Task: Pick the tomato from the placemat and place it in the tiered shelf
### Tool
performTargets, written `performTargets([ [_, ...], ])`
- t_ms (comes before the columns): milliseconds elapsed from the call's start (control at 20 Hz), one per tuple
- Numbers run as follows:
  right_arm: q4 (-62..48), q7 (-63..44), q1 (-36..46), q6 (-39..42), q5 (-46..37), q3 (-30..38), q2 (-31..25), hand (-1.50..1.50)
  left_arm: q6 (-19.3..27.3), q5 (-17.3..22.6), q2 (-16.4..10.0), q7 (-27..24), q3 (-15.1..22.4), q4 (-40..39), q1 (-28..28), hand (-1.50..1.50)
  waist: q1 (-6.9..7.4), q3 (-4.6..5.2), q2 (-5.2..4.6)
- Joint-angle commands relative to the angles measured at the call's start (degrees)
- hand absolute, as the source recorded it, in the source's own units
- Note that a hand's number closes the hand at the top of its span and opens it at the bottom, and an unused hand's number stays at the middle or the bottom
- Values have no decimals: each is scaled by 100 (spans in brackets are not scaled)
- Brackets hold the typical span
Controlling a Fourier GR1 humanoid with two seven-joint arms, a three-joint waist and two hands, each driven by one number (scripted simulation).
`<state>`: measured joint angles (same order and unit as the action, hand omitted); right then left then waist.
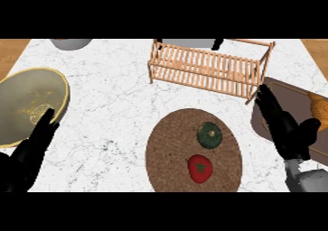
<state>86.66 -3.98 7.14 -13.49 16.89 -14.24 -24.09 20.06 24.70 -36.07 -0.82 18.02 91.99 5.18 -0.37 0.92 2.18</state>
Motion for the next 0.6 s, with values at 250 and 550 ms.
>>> performTargets([
  [250,984,250,1365,2070,315,-1655,624,150,450,-231,267,-225,-370,151,-932,0,392,-97,-249],
  [550,160,357,1363,2533,1272,-840,950,-150,578,-205,565,84,-427,150,-1080,0,84,-97,-246],
])
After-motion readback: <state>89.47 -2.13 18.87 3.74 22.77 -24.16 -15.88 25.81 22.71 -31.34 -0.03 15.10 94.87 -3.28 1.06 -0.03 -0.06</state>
